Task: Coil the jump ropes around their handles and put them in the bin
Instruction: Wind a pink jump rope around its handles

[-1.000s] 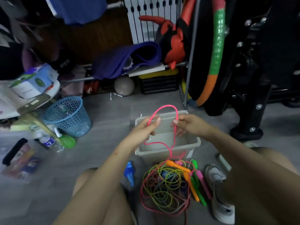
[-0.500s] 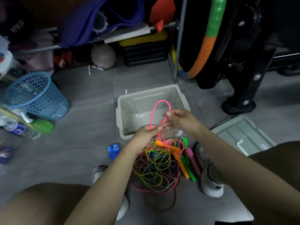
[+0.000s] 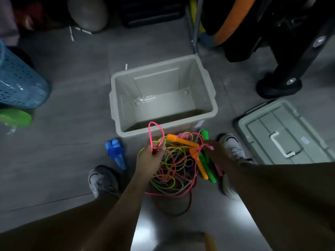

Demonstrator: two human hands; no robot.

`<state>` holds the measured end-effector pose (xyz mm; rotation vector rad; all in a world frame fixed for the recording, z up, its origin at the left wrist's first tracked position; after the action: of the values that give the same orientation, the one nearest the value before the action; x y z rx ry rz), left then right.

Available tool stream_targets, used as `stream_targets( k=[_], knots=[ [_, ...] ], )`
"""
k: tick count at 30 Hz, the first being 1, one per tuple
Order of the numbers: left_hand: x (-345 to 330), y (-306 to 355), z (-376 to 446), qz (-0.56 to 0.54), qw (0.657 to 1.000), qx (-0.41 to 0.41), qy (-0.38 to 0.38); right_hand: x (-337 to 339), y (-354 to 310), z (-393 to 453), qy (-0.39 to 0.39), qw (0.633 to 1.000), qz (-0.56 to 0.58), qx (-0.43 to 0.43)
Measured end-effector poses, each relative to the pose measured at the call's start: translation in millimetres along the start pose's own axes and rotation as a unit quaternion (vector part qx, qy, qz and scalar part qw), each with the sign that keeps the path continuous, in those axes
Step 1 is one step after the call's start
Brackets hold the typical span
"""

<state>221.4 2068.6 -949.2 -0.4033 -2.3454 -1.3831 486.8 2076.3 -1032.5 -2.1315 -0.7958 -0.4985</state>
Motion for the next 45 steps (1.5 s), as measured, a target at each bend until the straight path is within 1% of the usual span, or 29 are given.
stream_targets(
  k=[2, 4, 7, 9, 12, 15, 18, 20, 23, 26, 28, 29, 30, 32, 33, 36, 37, 39, 41, 43, 45],
  knots=[
    [-12, -17, 7, 0.039, 0.999, -0.005, -0.009, -4, -1, 9, 0.018, 0.999, -0.022, 0.023],
    [-23, -27, 13, 0.042, 0.999, -0.008, -0.022, -9, 4, 20, 0.019, 0.999, -0.043, 0.023],
    [-36, -29, 19, 0.042, 0.998, -0.027, -0.029, -19, 23, 33, 0.004, 0.998, -0.05, -0.039],
    [-45, -35, 21, 0.048, 0.998, -0.006, -0.04, -23, 33, 45, 0.017, 0.995, -0.081, -0.052],
    [-62, -48, 24, 0.06, 0.995, 0.034, -0.078, -28, 35, 54, 0.016, 0.991, -0.128, -0.03],
    [-80, -65, 27, 0.071, 0.986, 0.088, -0.126, -30, 41, 55, 0.016, 0.992, -0.125, -0.013],
    [-90, -74, 29, 0.085, 0.981, 0.107, -0.135, -26, 43, 46, 0.028, 0.996, -0.084, -0.01],
    [-92, -72, 32, 0.064, 0.984, 0.094, -0.136, -28, 42, 39, 0.004, 0.999, -0.035, -0.017],
    [-89, -60, 32, 0.061, 0.987, 0.073, -0.127, -33, 36, 32, -0.068, 0.998, 0.009, -0.006],
    [-85, -36, 21, 0.077, 0.987, 0.038, -0.135, -34, 20, 19, -0.142, 0.984, 0.106, 0.002],
    [-79, -22, 16, 0.086, 0.987, 0.037, -0.129, -29, 2, 11, -0.164, 0.977, 0.133, 0.03],
    [-76, -18, 11, 0.06, 0.988, 0.06, -0.129, -23, -11, 4, -0.163, 0.976, 0.139, 0.05],
    [-73, -15, 5, 0.011, 0.987, 0.096, -0.131, -15, -22, -3, -0.158, 0.975, 0.144, 0.065],
    [-73, -10, -10, -0.096, 0.969, 0.176, -0.148, 2, -49, -21, -0.146, 0.974, 0.145, 0.097],
    [-73, -3, -18, -0.133, 0.958, 0.201, -0.156, 8, -63, -30, -0.148, 0.971, 0.143, 0.117],
    [-68, 29, -37, -0.223, 0.93, 0.227, -0.182, 27, -111, -66, -0.159, 0.96, 0.15, 0.174],
    [-62, 43, -42, -0.256, 0.922, 0.227, -0.181, 35, -126, -77, -0.16, 0.956, 0.154, 0.189],
    [-41, 75, -49, -0.32, 0.913, 0.208, -0.146, 54, -155, -98, -0.153, 0.952, 0.149, 0.219],
    [-12, 113, -55, -0.367, 0.91, 0.158, -0.114, 73, -183, -120, -0.14, 0.95, 0.124, 0.25],
    [13, 153, -65, -0.38, 0.912, 0.098, -0.118, 93, -208, -143, -0.115, 0.948, 0.099, 0.28],
    [34, 184, -78, -0.356, 0.924, 0.045, -0.13, 109, -225, -162, -0.104, 0.945, 0.087, 0.297]
  ],
)
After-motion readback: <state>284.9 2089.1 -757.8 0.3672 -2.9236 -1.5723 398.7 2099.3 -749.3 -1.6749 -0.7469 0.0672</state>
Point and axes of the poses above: each hand's wrist, its own z-axis towards the middle knuckle, its own x-axis out of the back of the hand, y = z × x, the point moved 10 cm from there along z, towards the middle knuckle, and after that the axes turned 8 degrees about -z, right-handed, at the moved point
